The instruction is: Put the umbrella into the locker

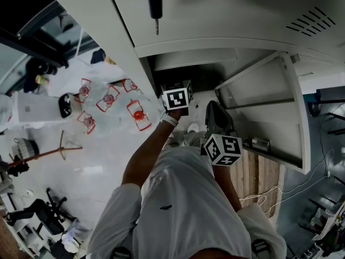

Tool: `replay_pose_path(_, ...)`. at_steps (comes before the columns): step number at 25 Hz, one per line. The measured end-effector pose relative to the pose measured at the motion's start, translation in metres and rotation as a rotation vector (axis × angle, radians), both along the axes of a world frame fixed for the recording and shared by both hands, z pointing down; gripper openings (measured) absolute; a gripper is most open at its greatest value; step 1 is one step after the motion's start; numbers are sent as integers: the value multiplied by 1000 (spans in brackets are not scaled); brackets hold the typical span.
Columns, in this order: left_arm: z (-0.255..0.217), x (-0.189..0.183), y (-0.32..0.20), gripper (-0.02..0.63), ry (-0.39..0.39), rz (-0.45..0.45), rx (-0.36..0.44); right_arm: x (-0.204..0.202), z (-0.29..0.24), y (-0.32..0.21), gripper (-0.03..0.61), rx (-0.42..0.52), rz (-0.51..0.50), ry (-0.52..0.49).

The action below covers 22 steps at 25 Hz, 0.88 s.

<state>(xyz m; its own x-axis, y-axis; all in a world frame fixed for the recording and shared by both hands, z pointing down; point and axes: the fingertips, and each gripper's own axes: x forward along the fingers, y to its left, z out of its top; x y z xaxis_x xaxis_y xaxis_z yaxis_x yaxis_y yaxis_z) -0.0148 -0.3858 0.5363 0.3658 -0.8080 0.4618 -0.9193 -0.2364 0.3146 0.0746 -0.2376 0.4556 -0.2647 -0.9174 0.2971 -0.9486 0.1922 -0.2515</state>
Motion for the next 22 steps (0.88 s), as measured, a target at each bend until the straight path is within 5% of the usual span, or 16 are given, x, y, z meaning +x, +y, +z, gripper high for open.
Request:
replay_pose_path(12,21,-3,11,321,-56,-15,0,-4,0,3,2,2,-6,2)
replay_pose_path(22,8,-8,21,249,-52,-27,16,-5,-1,3,2,5,-4,-3)
